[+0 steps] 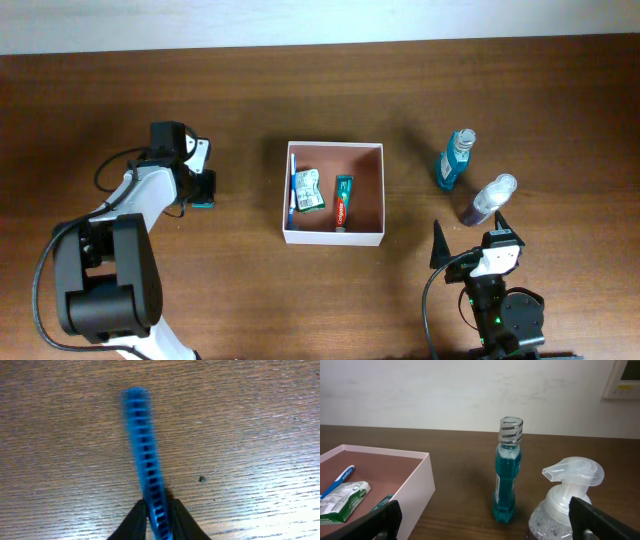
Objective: Pack container
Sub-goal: 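Move left gripper over the blue razor and grasp it, then carry the blue razor with left gripper into the box and release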
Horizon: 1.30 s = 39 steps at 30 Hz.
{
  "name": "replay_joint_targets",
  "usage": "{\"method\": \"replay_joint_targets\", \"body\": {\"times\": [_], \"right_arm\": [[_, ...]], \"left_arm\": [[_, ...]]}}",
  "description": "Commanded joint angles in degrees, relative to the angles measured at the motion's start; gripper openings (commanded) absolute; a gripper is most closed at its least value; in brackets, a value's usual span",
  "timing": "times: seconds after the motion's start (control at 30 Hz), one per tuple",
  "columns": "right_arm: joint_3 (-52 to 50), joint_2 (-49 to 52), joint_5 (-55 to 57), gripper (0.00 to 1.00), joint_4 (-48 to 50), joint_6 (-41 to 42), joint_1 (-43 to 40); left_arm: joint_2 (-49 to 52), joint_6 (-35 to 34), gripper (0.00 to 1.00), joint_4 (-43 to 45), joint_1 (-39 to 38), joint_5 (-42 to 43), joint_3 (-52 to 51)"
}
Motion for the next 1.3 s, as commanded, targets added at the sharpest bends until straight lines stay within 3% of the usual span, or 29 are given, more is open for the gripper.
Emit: {"method": "replay_joint_targets", "body": {"times": [0.0,0.1,0.27,0.43,0.63,0.87,1.0,1.27], "right_arm": [[-0.5,-0.4,-0.1,0.98,-0.2,-0.3,-0.5],[-0.5,-0.4,-0.1,0.98,-0.2,-0.3,-0.5],[-0.5,-0.4,-0.1,0.98,-0.2,-0.3,-0.5],[-0.5,-0.4,-0.1,0.98,-0.2,-0.3,-0.5],[-0.5,-0.4,-0.1,0.99,-0.2,-0.3,-0.5],[-0.5,-0.4,-0.1,0.98,-0.2,-0.3,-0.5],[-0.5,-0.4,-0.1,0.98,-0.2,-0.3,-0.5],[-0.5,-0.4,-0.1,0.98,-0.2,-0.3,-0.5]], "left_arm": [[3.6,-0.7,0.11,-1.4,0.2,-2.9,-1.2],[3.5,-3.6,0.01,-2.1,0.3,-2.8,0.4],[2.4,-9.8,0.00,-7.5,0.2,-2.6,5.9],[-1.6,-10.0,0.01,-15.2,-1.0,6.6,12.2],[-9.9,-18.1,0.01,-16.4,-5.8,14.9,13.9],[-19.4,-28.2,0.01,-14.7,-17.7,13.9,14.1],[-18.3,-31.6,0.01,-15.0,-23.3,10.1,14.0],[-12.9,-32.1,0.01,-16.5,-29.9,7.3,14.0]]}}
